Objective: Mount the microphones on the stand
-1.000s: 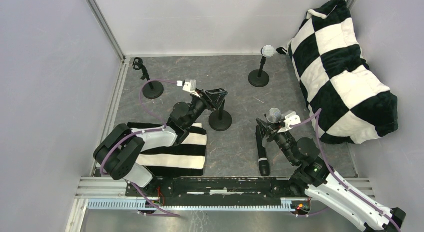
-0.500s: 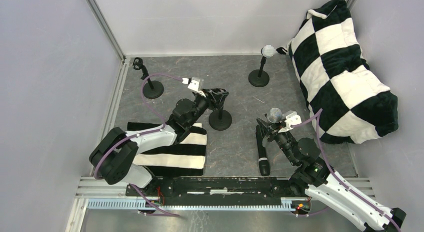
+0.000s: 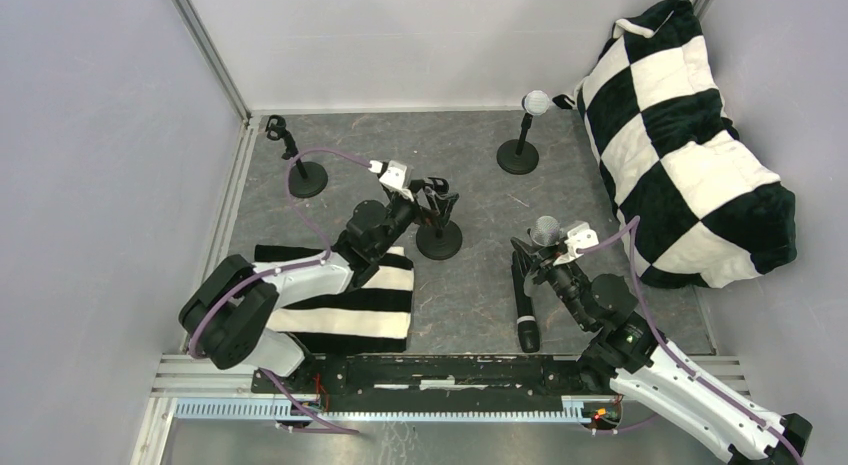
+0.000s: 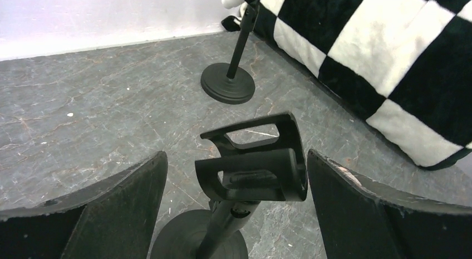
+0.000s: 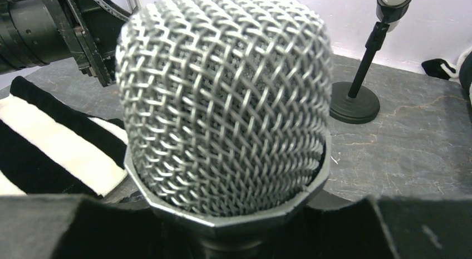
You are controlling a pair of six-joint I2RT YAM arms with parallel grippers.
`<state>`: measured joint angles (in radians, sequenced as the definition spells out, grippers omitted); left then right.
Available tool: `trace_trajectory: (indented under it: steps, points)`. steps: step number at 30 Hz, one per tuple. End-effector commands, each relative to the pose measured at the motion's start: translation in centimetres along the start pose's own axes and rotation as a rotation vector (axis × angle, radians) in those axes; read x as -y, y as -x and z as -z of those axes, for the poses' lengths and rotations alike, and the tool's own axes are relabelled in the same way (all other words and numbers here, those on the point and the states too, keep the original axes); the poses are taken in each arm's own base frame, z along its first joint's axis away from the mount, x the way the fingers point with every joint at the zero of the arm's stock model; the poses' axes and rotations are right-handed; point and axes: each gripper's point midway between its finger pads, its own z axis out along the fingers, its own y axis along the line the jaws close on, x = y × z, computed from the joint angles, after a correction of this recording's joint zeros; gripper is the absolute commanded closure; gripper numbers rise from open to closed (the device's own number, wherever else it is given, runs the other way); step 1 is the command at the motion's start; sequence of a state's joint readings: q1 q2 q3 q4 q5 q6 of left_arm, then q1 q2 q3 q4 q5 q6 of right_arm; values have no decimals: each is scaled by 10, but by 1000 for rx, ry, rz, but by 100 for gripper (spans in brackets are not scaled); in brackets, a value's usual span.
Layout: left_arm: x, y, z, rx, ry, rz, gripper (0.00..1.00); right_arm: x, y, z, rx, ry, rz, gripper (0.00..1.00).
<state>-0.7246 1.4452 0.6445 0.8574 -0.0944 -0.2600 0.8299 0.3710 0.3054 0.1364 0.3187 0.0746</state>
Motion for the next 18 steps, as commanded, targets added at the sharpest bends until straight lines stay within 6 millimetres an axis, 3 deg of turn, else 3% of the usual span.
trace_trajectory:
  steps: [1,8,18]
  points:
    - [5,-7,-2,25,-32,-70,0,-1,24,-1,49,4,-15,100]
    - [7,-33,-10,23,-37,-68,5,-2,19,1,32,9,-11,100]
    - [3,-37,-19,114,-11,-84,22,-2,16,1,30,16,8,100]
